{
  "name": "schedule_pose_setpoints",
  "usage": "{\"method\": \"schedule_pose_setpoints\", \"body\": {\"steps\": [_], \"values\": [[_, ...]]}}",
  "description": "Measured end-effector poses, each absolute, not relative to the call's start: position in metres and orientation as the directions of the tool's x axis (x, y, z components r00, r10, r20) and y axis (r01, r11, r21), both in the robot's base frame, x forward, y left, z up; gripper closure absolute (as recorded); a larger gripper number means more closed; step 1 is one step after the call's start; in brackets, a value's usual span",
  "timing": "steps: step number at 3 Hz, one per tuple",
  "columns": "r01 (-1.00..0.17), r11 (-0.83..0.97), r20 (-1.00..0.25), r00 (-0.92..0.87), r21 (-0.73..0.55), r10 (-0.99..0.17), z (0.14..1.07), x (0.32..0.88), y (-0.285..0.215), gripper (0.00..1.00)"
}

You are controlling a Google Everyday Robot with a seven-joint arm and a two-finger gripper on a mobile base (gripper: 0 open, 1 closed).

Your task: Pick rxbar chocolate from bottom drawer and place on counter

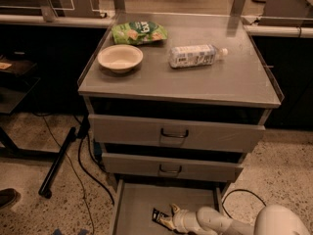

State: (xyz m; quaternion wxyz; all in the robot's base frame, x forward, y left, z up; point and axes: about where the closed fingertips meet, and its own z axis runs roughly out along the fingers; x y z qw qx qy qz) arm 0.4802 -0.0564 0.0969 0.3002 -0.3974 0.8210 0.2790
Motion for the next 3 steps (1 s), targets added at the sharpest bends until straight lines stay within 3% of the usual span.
{"method": "schedule_pose_setpoints", "body": {"steps": [1, 3], "values": [[-0.820, 0.528, -0.715, -0.504, 0.220, -0.485, 0.097, 0.480, -0.056, 1.00], [-0.818, 0.531, -0.719, -0.506, 0.223, -0.477, 0.109, 0.483, -0.056, 1.00]]}}
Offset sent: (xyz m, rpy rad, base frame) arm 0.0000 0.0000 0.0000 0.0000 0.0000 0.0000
